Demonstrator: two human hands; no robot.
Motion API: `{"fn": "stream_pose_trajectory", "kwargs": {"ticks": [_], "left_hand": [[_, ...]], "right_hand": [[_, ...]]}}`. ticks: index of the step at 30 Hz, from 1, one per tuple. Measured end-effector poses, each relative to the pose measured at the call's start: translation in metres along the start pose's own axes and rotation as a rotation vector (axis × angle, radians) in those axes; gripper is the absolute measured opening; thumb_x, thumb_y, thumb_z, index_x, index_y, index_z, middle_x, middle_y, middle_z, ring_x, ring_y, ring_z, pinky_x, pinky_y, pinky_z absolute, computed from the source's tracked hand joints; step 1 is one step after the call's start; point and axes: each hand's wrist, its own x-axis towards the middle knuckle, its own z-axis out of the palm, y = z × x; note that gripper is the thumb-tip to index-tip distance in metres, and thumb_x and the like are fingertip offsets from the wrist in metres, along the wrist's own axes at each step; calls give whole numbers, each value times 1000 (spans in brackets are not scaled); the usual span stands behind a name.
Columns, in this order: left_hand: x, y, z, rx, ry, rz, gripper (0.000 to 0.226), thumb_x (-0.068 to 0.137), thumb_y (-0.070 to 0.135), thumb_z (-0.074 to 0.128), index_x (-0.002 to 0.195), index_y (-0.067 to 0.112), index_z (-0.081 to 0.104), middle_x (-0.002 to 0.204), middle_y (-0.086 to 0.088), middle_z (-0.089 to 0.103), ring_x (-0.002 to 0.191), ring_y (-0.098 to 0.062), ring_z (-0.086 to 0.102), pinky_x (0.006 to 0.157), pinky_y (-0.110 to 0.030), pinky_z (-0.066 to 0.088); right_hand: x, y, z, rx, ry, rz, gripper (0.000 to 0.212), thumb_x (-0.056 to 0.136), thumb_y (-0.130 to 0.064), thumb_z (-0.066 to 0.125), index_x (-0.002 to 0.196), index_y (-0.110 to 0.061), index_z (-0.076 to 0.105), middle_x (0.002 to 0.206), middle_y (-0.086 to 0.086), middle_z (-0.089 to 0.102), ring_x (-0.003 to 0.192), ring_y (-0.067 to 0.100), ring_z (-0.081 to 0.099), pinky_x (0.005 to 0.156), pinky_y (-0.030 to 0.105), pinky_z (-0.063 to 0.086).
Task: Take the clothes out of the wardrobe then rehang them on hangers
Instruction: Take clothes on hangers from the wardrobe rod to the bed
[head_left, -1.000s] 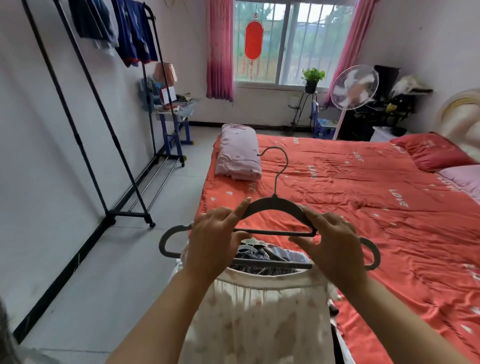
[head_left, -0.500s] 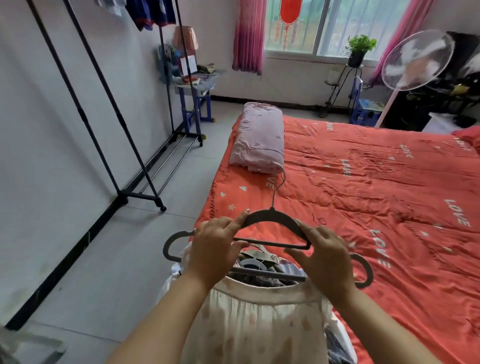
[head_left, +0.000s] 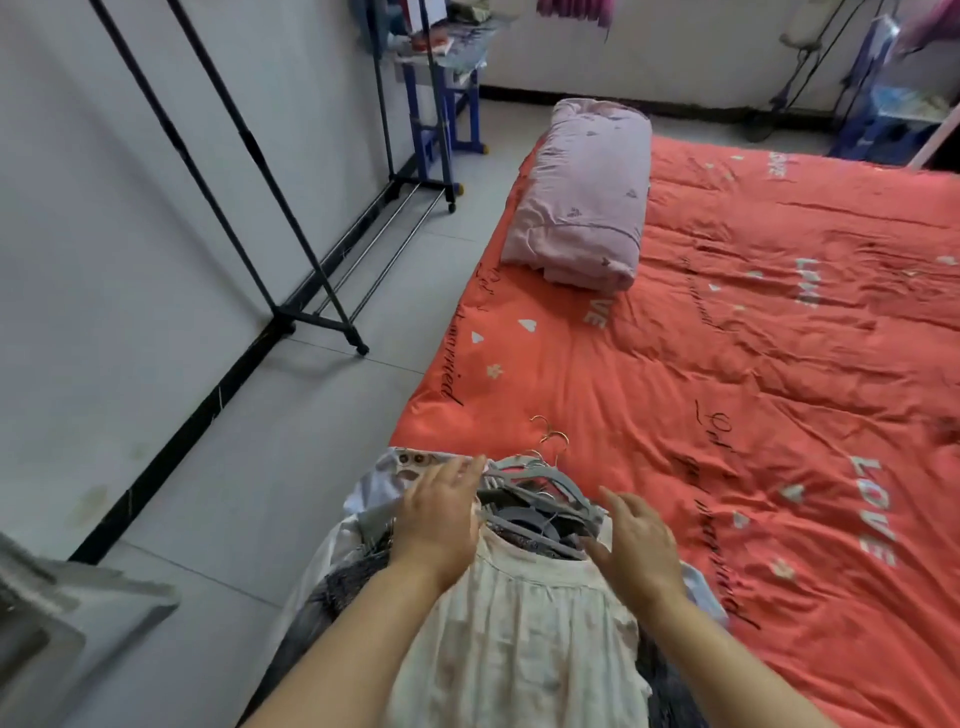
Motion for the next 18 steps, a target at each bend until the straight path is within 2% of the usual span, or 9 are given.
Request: {"fn": "stream_pose_trajectory", "kwargs": {"ticks": [5, 8, 14, 18], "left_hand": [[-12, -2, 18, 43, -81, -13, 63, 92, 27, 47, 148, 29, 17, 150, 9, 25, 135, -13, 27, 111, -28, 21], [-21, -4, 17, 53, -81, -24, 64, 92, 30, 48, 148, 31, 18, 148, 10, 28, 133, -13, 30, 111, -30, 24], [-51, -12, -19, 108, -13, -60, 51, 93, 32, 46, 142, 32, 31, 137, 8, 41, 125, -14, 39, 101, -28, 27], [-95, -27, -54, 91, 27, -148, 44, 92, 32, 49, 136, 28, 41, 134, 6, 44, 123, -17, 41, 100, -28, 28]], "right_hand": [[-27, 6, 24, 52, -96, -23, 56, 85, -34, 64, 135, -16, 47, 132, 4, 48, 129, 26, 40, 105, 35, 34], [-34, -3, 20, 36, -115, -69, 55, 86, -33, 63, 135, -16, 46, 132, 4, 49, 127, 24, 41, 105, 33, 32], [-42, -48, -10, -54, -132, -221, 55, 89, -36, 59, 138, -19, 41, 133, 1, 46, 125, 21, 42, 100, 29, 35], [-63, -93, -26, -124, -169, -320, 57, 87, -39, 59, 138, -23, 40, 135, 0, 44, 125, 20, 41, 100, 31, 38]]}}
